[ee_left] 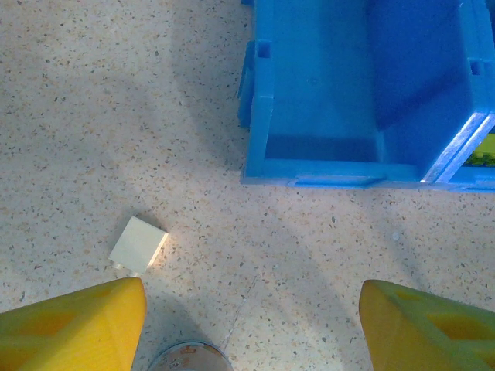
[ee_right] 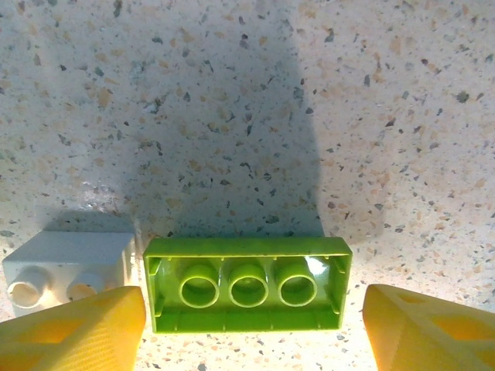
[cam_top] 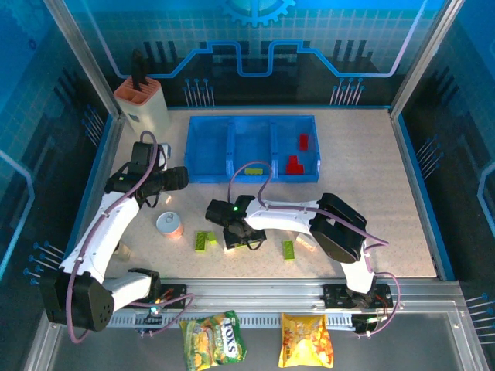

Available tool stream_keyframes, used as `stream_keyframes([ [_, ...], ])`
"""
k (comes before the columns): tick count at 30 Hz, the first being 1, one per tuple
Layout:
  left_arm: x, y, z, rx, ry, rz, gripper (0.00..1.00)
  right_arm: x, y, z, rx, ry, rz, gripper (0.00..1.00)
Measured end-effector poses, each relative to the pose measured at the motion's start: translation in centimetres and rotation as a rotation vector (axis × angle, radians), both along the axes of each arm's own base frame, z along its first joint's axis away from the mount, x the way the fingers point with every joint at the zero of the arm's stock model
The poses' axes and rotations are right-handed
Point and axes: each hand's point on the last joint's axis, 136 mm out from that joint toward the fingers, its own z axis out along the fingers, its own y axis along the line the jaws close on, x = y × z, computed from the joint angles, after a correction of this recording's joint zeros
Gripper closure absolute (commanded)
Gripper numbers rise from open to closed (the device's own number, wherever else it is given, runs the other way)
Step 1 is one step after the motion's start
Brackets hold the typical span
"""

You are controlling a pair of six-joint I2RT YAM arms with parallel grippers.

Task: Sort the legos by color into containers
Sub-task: Pick up the lego from the bottom-center of the table.

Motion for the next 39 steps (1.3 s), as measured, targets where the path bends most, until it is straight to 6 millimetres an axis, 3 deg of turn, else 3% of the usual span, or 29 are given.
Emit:
stream_keyframes([
  [17, 0.01, 0.11, -0.01, 0.000, 0.000, 0.003, 0.26, 0.25, 0.20, -0.26, 0.020, 0.026, 0.006, 0.22],
  [39, 0.08, 0.20, -0.23, 0.001, 0.008, 0.006, 0.26, 0.44, 0.44, -0.78, 0.043, 0.061, -0.002, 0.28],
])
